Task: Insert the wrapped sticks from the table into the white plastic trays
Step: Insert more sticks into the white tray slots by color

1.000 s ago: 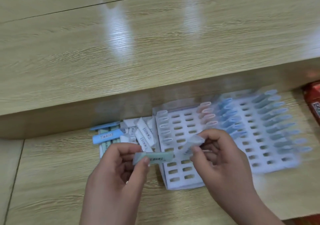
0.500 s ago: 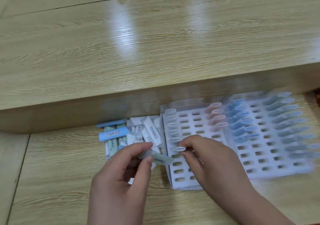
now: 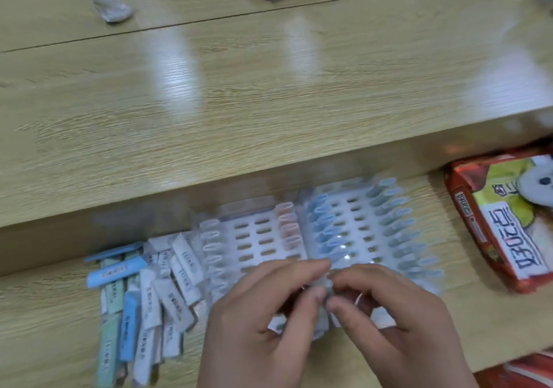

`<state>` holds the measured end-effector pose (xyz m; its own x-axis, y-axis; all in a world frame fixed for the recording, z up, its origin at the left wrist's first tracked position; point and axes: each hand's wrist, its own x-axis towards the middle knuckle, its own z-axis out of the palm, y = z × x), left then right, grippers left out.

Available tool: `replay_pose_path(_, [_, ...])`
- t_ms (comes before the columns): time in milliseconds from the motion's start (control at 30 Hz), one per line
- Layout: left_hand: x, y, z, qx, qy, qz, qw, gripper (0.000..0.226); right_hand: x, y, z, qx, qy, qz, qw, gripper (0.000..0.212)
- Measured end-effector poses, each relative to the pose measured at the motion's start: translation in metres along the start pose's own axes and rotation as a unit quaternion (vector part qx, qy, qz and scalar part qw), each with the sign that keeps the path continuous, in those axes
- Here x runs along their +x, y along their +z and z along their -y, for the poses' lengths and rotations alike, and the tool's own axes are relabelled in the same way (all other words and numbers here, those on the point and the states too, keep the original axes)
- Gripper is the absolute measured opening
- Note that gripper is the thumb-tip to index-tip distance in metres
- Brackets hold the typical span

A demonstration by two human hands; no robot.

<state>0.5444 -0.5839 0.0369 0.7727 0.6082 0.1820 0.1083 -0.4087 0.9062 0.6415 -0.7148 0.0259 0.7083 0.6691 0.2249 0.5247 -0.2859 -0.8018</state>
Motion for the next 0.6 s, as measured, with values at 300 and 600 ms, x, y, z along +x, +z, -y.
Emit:
replay_pose_path(300, [0.004,0.072,-0.007,0.176,0.101,0.121,0.972,0.027,-0.015,-0.068,-0.062,0.038,0.067,-0.140,0.987,0.022])
replay_pose_path(600, [-0.018,0.109,0.007,0.383,0.176,0.187,0.887,0.026,-0.034,-0.083,-0.077,-0.008,0.110,-0.126,0.986,0.031])
